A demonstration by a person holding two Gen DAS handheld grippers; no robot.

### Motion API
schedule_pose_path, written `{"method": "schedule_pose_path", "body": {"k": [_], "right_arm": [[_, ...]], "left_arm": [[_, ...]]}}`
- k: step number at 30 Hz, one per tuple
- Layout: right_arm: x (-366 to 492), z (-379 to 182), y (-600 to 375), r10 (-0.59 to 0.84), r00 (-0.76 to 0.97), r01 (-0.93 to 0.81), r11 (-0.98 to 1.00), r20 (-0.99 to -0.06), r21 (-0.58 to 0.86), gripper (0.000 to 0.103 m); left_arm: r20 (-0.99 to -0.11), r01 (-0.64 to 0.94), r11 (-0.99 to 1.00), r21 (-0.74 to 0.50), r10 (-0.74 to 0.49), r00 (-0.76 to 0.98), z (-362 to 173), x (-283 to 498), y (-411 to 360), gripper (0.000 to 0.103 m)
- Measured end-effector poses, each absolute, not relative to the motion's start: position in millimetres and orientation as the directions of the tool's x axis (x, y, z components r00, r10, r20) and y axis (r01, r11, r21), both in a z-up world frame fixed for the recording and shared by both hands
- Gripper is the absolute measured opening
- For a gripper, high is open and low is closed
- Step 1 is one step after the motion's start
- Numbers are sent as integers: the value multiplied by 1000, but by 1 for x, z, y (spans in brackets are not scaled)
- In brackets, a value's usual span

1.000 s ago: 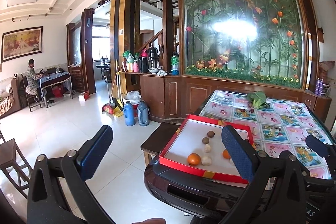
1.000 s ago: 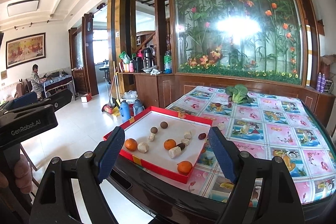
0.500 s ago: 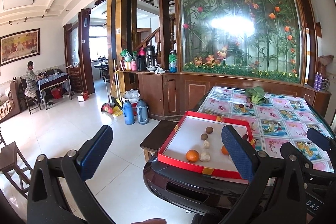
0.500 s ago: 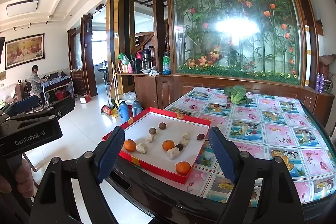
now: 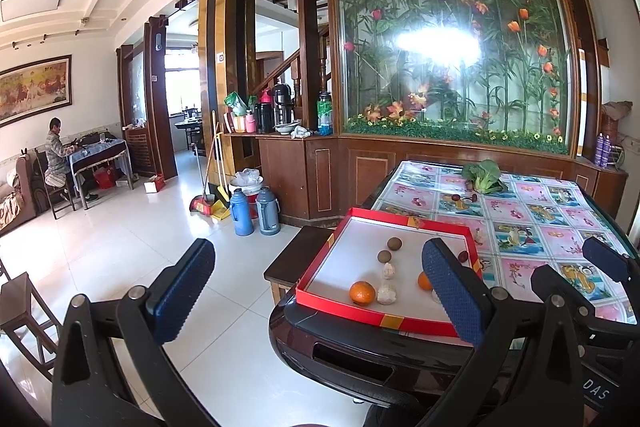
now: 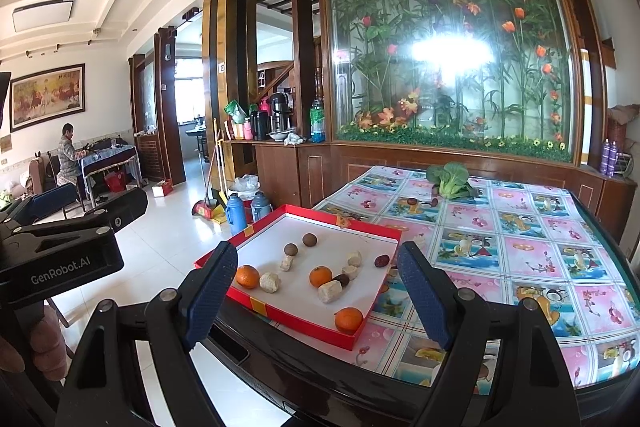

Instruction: Organize fruits

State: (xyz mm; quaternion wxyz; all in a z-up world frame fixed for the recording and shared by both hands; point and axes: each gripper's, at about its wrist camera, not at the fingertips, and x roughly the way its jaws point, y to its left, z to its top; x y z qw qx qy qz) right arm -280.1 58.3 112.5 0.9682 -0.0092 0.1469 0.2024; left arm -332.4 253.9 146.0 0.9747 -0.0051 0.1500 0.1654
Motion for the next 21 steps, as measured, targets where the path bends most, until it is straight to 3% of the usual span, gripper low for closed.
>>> {"method": "schedule_pose_path", "body": {"k": [21], "right_arm": [[-281, 112, 59, 387, 876, -393, 919, -287, 38, 82]], "left_arm": [[-298, -306, 951, 46, 306, 905, 143, -328, 245, 103]]}}
